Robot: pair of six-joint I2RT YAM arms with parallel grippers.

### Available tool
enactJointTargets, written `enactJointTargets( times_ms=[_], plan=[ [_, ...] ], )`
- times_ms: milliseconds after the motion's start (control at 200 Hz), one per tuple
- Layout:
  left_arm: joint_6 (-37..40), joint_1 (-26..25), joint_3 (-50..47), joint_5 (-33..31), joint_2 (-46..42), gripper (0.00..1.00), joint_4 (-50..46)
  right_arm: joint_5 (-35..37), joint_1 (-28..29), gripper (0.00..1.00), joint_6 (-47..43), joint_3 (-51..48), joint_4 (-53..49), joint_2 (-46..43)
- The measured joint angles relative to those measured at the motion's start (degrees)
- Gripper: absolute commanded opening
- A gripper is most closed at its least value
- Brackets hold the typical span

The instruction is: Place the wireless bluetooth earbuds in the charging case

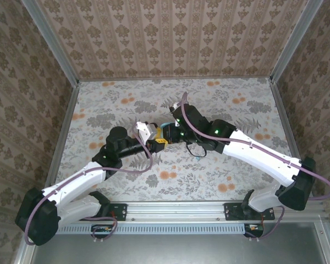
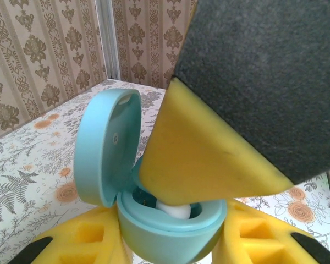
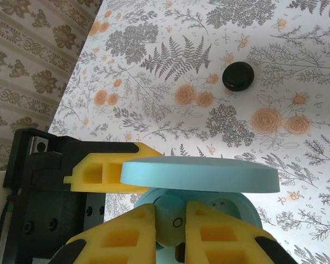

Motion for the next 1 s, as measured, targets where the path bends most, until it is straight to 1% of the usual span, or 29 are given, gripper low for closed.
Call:
enactJointTargets(
  times_ms=[90, 295, 475, 720, 1000],
  plan=[
    [0.00, 0.00, 0.02, -0.09, 0.00, 0.20, 0.00, -0.11, 0.00, 0.25, 0.07, 0.24, -0.02, 0.42],
    [0.00, -0.04, 0.04, -0.11, 0.11, 0.20, -0.09, -0.35, 0.02, 0.33, 0.11, 0.46, 0.00, 0.63],
    [0.02, -0.11, 0.17, -0.07, 0.15, 0.20, -0.09, -0.33, 0.07, 0.38, 0.09, 0.48, 0.04, 0.48],
    [0.02, -0.09, 0.42, -0.09, 0.42, 0.20, 0.22, 0.15, 0.07, 0.39, 0.04, 0.55, -1.09, -0.83],
    [-0.02, -0.04, 0.37, -0.57, -0.07, 0.20, 0.72, 2.58, -0.42, 0.39, 0.04, 0.55, -2.36, -8.02]
  ],
)
